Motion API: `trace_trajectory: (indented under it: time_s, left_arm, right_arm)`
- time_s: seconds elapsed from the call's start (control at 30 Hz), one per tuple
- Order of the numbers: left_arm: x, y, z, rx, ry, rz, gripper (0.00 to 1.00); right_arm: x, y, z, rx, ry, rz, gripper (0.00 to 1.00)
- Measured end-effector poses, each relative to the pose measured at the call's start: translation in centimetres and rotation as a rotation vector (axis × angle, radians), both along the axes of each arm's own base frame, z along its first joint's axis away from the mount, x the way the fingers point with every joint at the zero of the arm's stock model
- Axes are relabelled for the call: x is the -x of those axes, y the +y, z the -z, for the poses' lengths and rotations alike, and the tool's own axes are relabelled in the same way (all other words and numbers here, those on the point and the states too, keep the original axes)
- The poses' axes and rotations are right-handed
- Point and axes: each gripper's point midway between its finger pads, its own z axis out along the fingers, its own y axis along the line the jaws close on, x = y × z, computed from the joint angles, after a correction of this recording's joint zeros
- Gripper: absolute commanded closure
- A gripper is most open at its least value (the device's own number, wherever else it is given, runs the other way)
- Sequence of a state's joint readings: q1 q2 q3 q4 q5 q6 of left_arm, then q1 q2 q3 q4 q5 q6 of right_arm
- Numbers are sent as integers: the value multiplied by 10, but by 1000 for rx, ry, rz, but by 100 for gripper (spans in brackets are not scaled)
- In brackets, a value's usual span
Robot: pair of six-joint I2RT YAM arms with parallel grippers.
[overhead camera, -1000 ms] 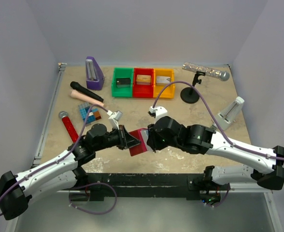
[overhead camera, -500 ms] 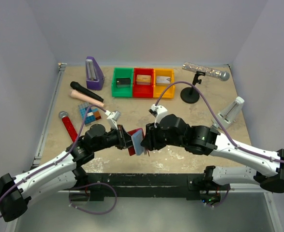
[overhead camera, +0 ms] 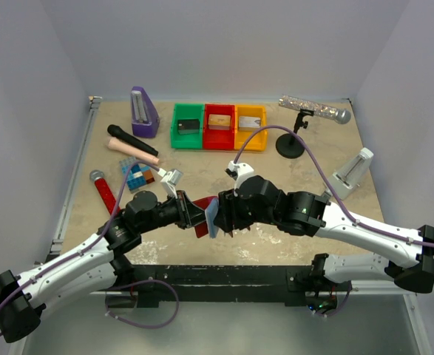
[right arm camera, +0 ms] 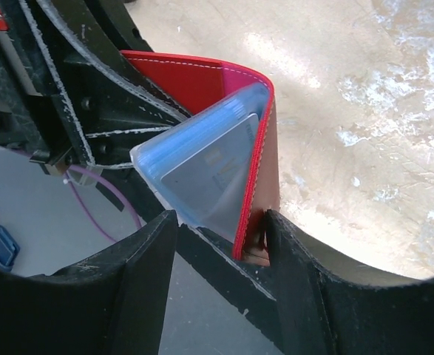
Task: Take the credit cards out of the card holder
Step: Place the card holder at the center of the board.
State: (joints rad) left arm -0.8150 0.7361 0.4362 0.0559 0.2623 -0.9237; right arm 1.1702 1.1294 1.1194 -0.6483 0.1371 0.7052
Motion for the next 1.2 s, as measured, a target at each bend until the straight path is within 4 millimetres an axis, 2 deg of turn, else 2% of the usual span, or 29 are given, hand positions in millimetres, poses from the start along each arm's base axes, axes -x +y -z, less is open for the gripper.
trace_trajectory:
  time_s: [0.07,0.17,0.4,0.5,0.6,0.63,0.73,0.93,1.2]
  left_arm:
    - [0,0,0,1,0,0,100]
    - [0,0,-1,2,-1,1,100]
    - [2,0,-1,5,-1,8,100]
    - [3,0,1,4,1,12,100]
    - [4,0,2,3,4,18,100]
    - [4,0,2,4,4,19,97]
    - [4,-1,2,5,3,22,79]
    - [5,-1,-5,30,-19,29,61]
    - [13,-3,-7,81,-52,70,58]
  right_arm:
    - [-1,-2,2,11,0,7,46]
    - [-2,-6,5,30,-3,21,55]
    - [-5,-12,10,66,-8,39,89]
    - [-5,-14,14,88,-4,41,100]
    - [-4,-16,16,102,1,42,100]
    - [-4,-17,16,106,1,44,100]
    - [-4,-18,15,109,2,43,100]
    - [0,-25,13,132,14,40,100]
    - [2,-30,12,153,23,39,100]
